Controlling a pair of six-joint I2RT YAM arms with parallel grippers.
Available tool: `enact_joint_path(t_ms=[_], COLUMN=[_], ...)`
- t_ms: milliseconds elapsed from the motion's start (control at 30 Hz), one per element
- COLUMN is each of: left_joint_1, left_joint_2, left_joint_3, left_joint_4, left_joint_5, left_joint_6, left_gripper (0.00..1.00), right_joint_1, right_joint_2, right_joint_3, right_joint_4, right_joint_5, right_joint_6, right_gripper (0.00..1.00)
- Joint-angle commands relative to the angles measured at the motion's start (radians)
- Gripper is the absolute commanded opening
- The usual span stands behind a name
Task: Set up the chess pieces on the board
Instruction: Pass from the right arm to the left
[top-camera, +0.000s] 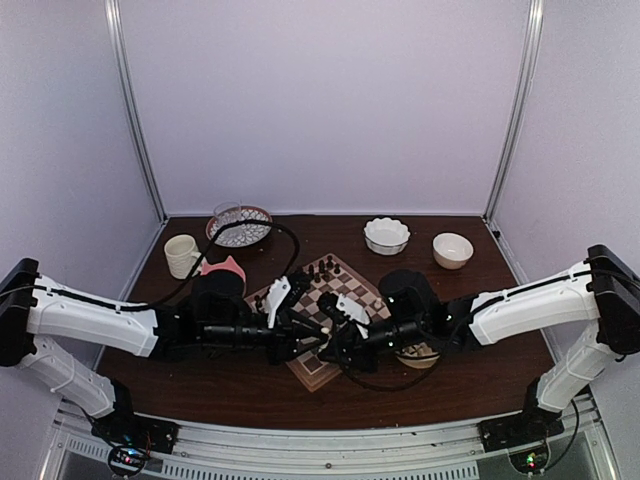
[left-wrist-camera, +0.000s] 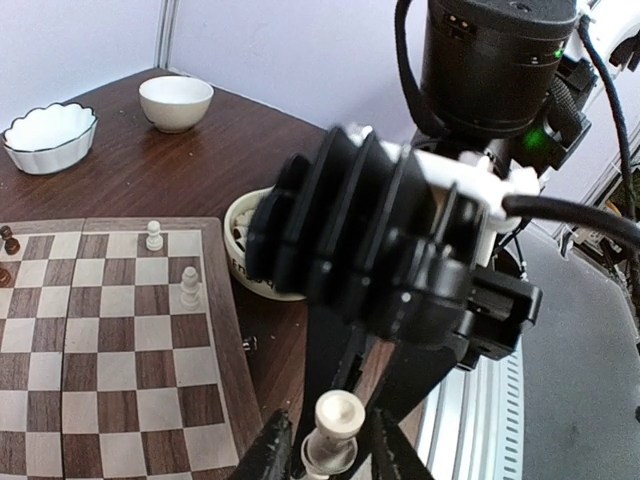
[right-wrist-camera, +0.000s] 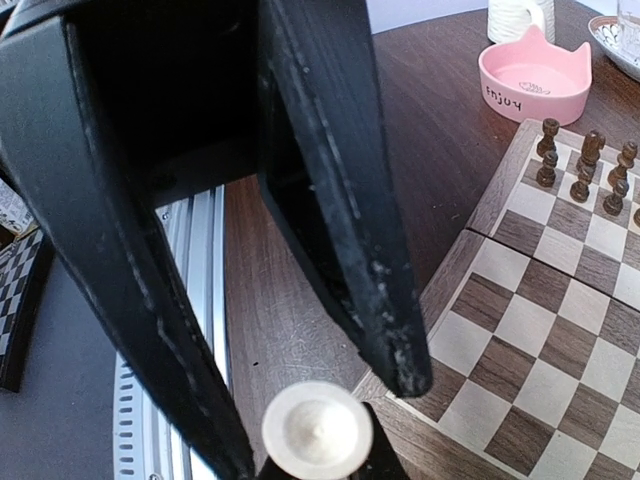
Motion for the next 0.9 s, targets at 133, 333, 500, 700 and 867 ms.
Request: enact_joint_path(t_ms=[133, 333, 500, 700, 867], left_joint_1=[0.005, 0.006, 0.005, 0.006, 0.005], left_joint_2=[-0.016, -0.001, 0.006, 0.022, 0.040], left_joint_3=[-0.009, 0.012, 0.012, 0.021, 0.033], left_joint_4=[0.069, 0.041, 0.039, 0.034, 0.032], left_joint_5=[0.007, 0.036, 0.075, 0.089, 0.099], left_joint_6=[0.008, 0.010, 0.028, 0.032, 0.028], left_gripper=[0.13, 0.38, 0.46, 0.41, 0.31], right_joint_1=[0.011, 0.011, 0.011, 0.011, 0.011], right_joint_2=[0.003, -0.014, -0.050, -0.086, -0.092], right_joint_3=[0.025, 0.015, -0.012, -0.041, -0.044], right_joint_4=[0.004, 0.012, 0.032, 0.066, 0.071], right_joint_5=[-0.008, 0.016, 0.051, 0.052, 0.029], right_joint_6=[-0.011, -0.008, -0.003, 0.001, 0.000], right_gripper=[0.05, 0.05, 0.05, 0.05, 0.07])
